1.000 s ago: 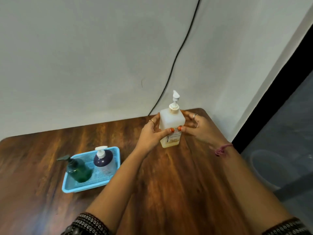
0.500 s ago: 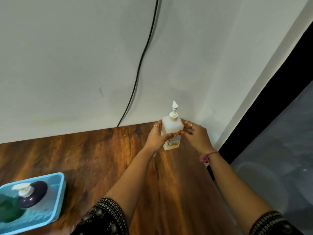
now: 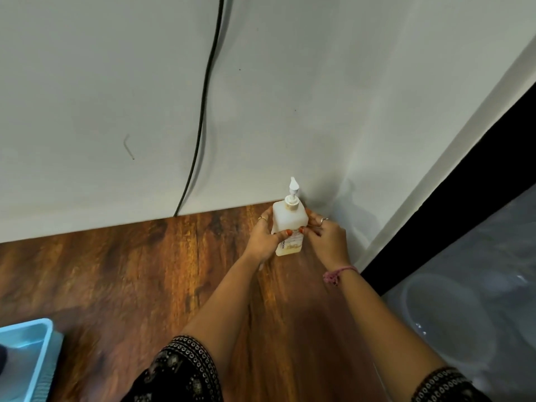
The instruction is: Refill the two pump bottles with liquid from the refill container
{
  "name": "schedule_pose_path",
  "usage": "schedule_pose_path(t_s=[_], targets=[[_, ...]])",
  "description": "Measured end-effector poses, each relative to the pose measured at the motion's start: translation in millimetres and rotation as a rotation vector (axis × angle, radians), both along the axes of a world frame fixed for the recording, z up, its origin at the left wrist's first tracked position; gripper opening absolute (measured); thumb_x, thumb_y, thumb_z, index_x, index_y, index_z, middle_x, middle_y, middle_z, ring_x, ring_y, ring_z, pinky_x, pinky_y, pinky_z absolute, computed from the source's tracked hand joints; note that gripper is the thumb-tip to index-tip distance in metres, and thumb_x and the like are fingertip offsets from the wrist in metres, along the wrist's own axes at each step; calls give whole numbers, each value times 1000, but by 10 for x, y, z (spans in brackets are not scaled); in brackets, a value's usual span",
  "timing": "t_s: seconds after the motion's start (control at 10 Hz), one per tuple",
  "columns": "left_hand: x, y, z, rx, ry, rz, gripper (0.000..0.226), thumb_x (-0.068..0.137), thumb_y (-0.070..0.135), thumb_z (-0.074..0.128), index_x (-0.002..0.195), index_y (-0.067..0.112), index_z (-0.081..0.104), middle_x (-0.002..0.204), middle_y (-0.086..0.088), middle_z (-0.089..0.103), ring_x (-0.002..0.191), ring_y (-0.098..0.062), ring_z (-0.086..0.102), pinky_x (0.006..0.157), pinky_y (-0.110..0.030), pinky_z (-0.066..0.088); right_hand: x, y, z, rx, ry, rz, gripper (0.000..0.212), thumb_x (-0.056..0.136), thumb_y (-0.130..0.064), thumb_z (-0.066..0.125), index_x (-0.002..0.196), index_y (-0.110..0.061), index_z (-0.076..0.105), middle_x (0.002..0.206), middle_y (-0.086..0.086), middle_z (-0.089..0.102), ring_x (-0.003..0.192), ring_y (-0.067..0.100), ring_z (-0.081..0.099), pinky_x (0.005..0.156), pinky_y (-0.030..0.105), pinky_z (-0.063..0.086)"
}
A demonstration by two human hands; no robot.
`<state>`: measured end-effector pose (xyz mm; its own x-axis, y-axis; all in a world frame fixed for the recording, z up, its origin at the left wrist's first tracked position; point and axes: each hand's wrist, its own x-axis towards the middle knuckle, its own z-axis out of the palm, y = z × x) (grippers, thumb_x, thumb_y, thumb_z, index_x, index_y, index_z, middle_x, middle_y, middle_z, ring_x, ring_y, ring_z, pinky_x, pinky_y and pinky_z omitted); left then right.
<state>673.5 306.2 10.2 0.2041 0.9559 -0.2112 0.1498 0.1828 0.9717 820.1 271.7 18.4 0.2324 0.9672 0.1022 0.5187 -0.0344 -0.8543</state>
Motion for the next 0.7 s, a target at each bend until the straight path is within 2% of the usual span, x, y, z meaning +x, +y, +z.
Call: schedule_pose_path(t_s=[0.1, 0.2, 0.3, 0.4, 0.5, 0.6, 0.7], targets=[[20, 60, -100, 7, 32, -1, 72, 84, 0, 69, 146, 15, 33, 128, 8, 50, 122, -13, 50, 105, -34, 44, 26, 43, -92, 4, 3, 11, 44, 85, -6, 67, 128, -14, 58, 111, 3, 70, 99, 10, 66, 75, -1, 43], [29, 87, -162, 44, 80, -17, 74, 86, -1, 66, 148, 11, 28, 127, 10, 43, 120, -4, 41, 91, -8, 39, 44, 65, -165, 19, 21, 21, 43, 85, -5, 67, 127, -11, 59, 112, 4, 69, 98, 10, 65, 75, -1, 43], [39, 100, -211, 64, 121, -11, 74, 86, -2, 66, 148, 11, 27, 129, 8, 44, 120, -3, 38, 79, 4, 37, 56, 82, -210, 23, 23, 22, 42, 85, -4, 67, 126, -9, 59, 110, 5, 70, 97, 12, 66, 74, -1, 44], [44, 90, -257, 72, 169, -7, 77, 86, 0, 67, 150, 13, 26, 141, 0, 46, 127, -9, 41, 94, -11, 37, 46, 68, -260, -1, 30, 32, 40, 85, -4, 66, 125, -8, 59, 110, 7, 69, 98, 15, 66, 72, -2, 43], [77, 47, -217, 59, 226, -6, 82, 86, 4, 69, 152, 10, 20, 140, 4, 44, 134, -13, 39, 96, -11, 33, 51, 31, -254, -8, 32, 23, 43, 84, -6, 68, 126, -8, 58, 113, 6, 68, 97, 10, 63, 71, -3, 42], [55, 54, -222, 18, 247, -11, 92, 85, 9, 71, 154, 7, 10, 156, -1, 29, 144, -19, 28, 116, -28, 26, 58, 11, -246, -8, 32, 5, 43, 84, -8, 69, 125, -8, 58, 114, 5, 68, 102, 12, 64, 71, -4, 41], [13, -31, -139, 30, 305, -4, 91, 85, 13, 72, 154, 7, 12, 160, -6, 23, 147, -23, 23, 120, -36, 22, 15, -75, -201, -5, 17, -14, 41, 84, -9, 69, 124, -7, 58, 113, 6, 68, 98, 8, 62, 70, -4, 40]])
